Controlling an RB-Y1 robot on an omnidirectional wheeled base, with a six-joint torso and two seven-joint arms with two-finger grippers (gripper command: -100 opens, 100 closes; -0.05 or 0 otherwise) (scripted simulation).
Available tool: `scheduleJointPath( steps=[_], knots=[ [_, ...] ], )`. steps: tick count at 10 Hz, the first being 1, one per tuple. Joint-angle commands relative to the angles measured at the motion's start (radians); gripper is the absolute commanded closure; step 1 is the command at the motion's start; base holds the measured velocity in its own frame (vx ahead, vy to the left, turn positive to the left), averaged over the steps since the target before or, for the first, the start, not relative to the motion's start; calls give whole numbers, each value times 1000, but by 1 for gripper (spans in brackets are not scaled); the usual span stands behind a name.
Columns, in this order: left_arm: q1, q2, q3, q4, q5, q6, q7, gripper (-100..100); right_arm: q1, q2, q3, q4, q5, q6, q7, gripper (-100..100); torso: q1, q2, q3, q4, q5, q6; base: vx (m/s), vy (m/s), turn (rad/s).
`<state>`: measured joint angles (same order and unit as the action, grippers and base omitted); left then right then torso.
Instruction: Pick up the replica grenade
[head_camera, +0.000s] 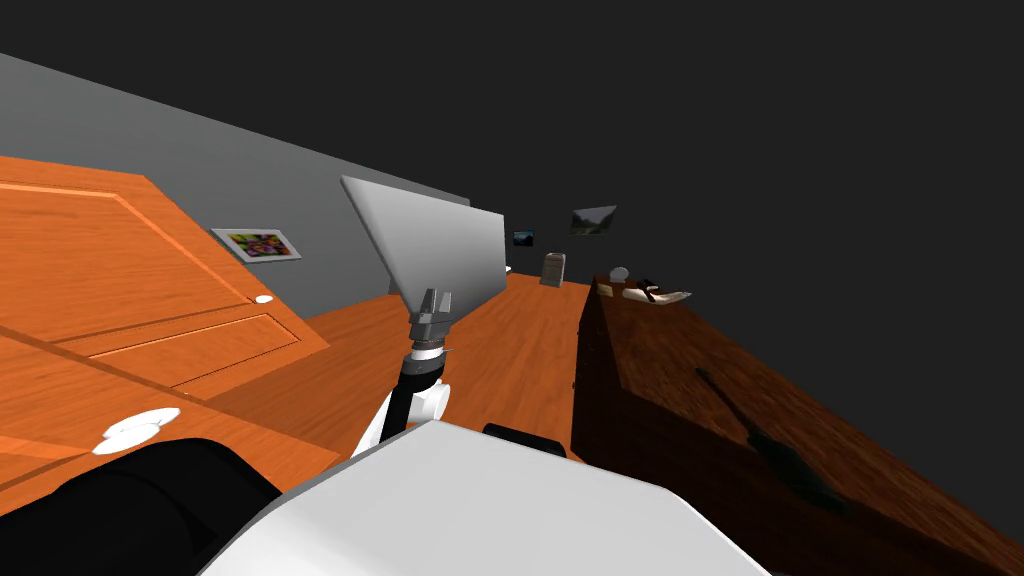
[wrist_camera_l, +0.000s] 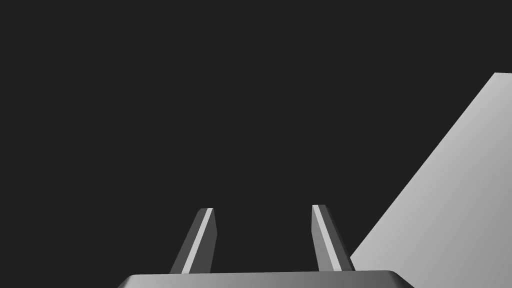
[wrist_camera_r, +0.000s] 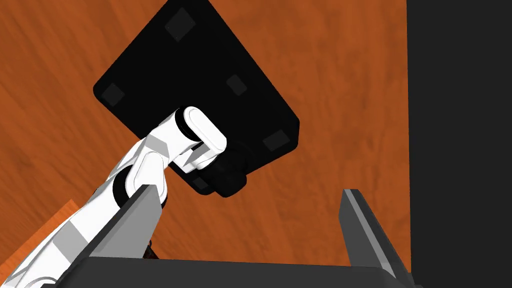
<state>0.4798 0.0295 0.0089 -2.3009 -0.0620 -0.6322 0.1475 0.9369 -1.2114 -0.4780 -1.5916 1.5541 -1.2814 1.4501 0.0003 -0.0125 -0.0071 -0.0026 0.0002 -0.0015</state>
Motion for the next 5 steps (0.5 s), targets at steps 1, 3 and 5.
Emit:
scheduleJointPath(
  steps=[1,3,5],
  knots=[
    [0,0,0,0,0,0,0,0,-10,-50,-29,31,50,-36,48,-100,0,0,0,0,0,0,227,-16,221],
    [0,0,0,0,0,0,0,0,-18,-81,-38,58,85,-50,78,-100,0,-3,-2,-1,0,1,181,-48,106],
    [0,0,0,0,0,0,0,0,-26,-93,-39,84,110,-59,100,-100,-4,-5,-3,-1,-1,0,242,-94,176]
  ],
)
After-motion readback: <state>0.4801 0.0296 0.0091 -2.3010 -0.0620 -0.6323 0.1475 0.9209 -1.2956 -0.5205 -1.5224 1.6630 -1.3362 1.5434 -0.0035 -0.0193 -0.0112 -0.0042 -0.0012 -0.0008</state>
